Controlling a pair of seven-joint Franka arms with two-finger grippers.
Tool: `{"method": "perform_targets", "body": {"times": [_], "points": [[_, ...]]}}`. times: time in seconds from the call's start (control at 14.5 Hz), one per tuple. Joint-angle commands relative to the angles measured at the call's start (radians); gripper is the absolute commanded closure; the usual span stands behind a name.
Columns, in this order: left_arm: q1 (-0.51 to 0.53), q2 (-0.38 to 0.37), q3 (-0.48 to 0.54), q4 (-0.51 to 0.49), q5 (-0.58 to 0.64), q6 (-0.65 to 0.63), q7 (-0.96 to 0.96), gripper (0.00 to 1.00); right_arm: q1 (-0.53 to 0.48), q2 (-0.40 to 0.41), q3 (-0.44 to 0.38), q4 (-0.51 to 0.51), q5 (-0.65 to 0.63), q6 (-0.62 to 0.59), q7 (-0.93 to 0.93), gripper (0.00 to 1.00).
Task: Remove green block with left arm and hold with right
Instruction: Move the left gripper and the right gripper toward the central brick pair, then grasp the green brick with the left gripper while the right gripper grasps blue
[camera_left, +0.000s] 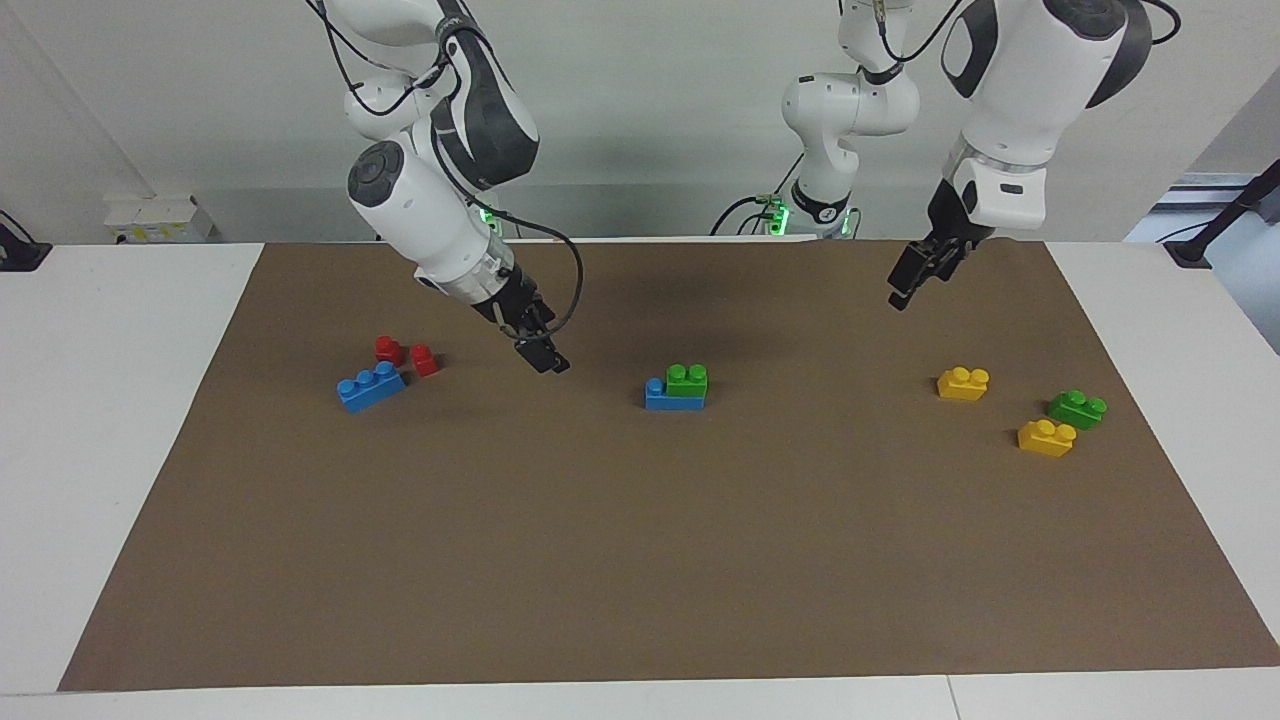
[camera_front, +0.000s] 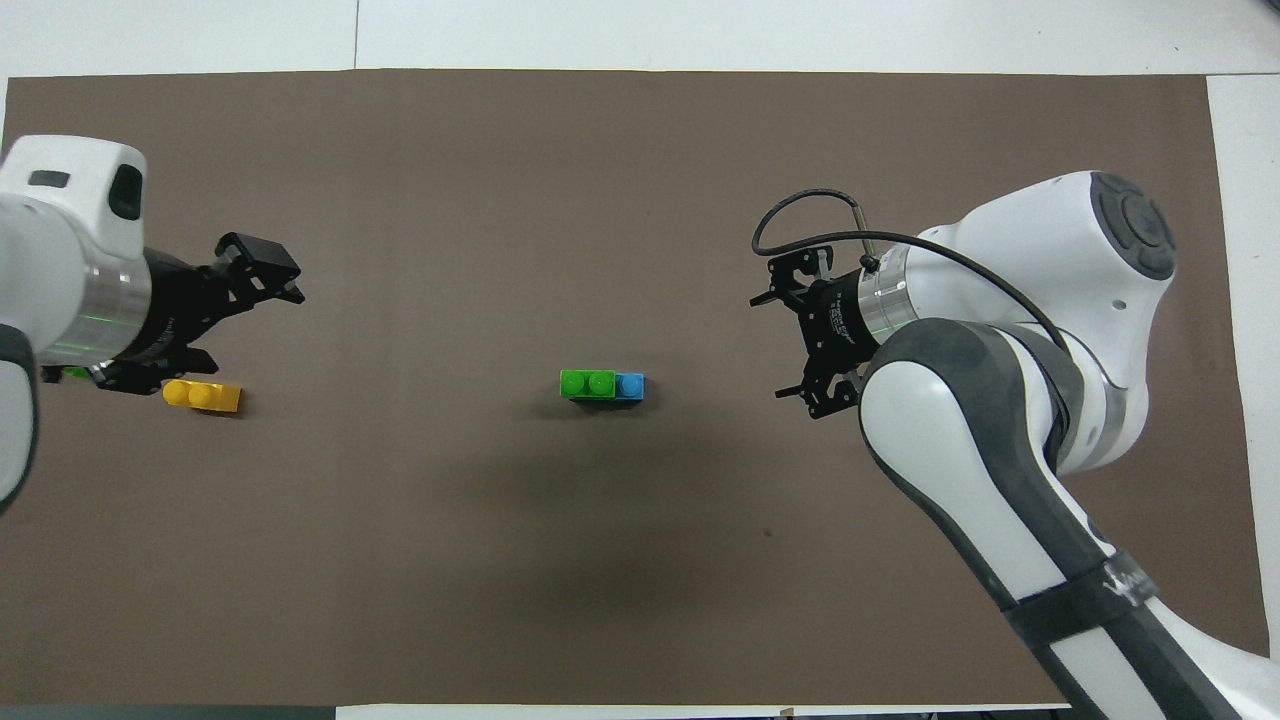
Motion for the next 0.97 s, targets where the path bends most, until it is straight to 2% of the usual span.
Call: {"method": "perform_targets", "body": {"times": [0.0, 0.41, 0.62, 0.9], "points": [[-0.11, 0.028, 0.015, -0.072, -0.012, 0.137, -0.299, 0.0, 0.058, 0.038, 0.0, -0.025, 0.061, 0.107, 0.045, 0.02], [-0.216, 0.156, 0.016, -0.071, -0.006, 0.274, -0.692, 0.0, 0.17, 0.151, -0.002, -0.027, 0.114, 0.288, 0.045, 0.02], [-0.246, 0.226, 0.018, -0.065, 0.002, 0.32, -0.809, 0.0, 0.204, 0.174, -0.002, -0.039, 0.127, 0.338, 0.043, 0.02], [-0.249, 0.252, 0.018, -0.069, 0.002, 0.343, -0.9, 0.0, 0.21, 0.19, 0.0, -0.055, 0.128, 0.376, 0.045, 0.02]]}}
